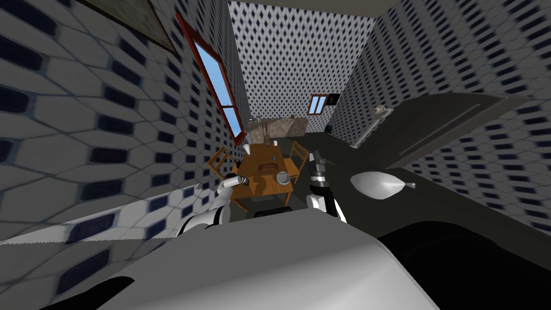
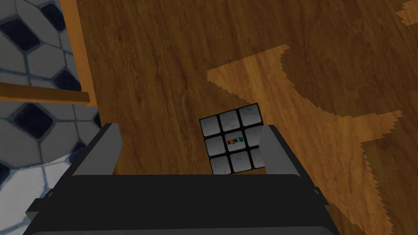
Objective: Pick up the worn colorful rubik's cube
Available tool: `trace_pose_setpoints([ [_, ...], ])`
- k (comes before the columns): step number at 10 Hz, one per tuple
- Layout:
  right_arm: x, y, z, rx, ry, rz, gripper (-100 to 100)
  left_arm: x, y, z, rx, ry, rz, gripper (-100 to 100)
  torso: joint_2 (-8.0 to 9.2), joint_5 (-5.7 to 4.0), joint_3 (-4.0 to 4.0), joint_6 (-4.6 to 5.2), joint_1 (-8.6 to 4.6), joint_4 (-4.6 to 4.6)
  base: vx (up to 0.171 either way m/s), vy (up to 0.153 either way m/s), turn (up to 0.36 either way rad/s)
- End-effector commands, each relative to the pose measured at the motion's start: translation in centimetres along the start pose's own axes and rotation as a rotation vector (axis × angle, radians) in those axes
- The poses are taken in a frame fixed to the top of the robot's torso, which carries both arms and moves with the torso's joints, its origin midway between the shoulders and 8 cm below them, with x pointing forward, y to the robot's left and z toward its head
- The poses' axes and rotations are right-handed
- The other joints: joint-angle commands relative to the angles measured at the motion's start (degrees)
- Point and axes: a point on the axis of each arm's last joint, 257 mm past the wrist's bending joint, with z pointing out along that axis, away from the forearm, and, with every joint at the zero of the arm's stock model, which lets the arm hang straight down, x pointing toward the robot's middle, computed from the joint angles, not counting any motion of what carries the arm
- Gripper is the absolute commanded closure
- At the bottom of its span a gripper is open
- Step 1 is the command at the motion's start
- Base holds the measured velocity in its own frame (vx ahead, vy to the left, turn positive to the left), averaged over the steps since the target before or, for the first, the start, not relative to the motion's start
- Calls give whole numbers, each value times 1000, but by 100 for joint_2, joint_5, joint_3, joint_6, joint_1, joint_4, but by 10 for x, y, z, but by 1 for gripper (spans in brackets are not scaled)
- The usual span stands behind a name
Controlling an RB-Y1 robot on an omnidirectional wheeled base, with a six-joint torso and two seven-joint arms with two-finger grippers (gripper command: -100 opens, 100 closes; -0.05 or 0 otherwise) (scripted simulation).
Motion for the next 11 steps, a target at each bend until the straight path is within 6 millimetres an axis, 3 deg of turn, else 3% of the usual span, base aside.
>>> trace_pose_setpoints([
  [1,0,0,0,0,0,0,0,-14,17,3,-50,-55,-54,-100,0,0,0,0,0,0,35,-10,-3],
  [3,0,0,0,0,0,0,0,-14,17,3,-50,-55,-54,-100,1,0,0,-1,2,0,23,-4,0],
  [7,0,0,0,0,0,0,0,-36,44,4,-134,-160,-148,-100,1,1,1,-1,7,0,30,6,7],
  [10,0,0,0,0,0,0,0,-41,49,3,-148,-183,-165,-100,5,2,2,-1,11,1,17,10,0],
  [11,0,0,0,0,0,0,0,-42,50,3,-150,-185,-167,0,11,2,6,-1,8,2,0,0,0],
])
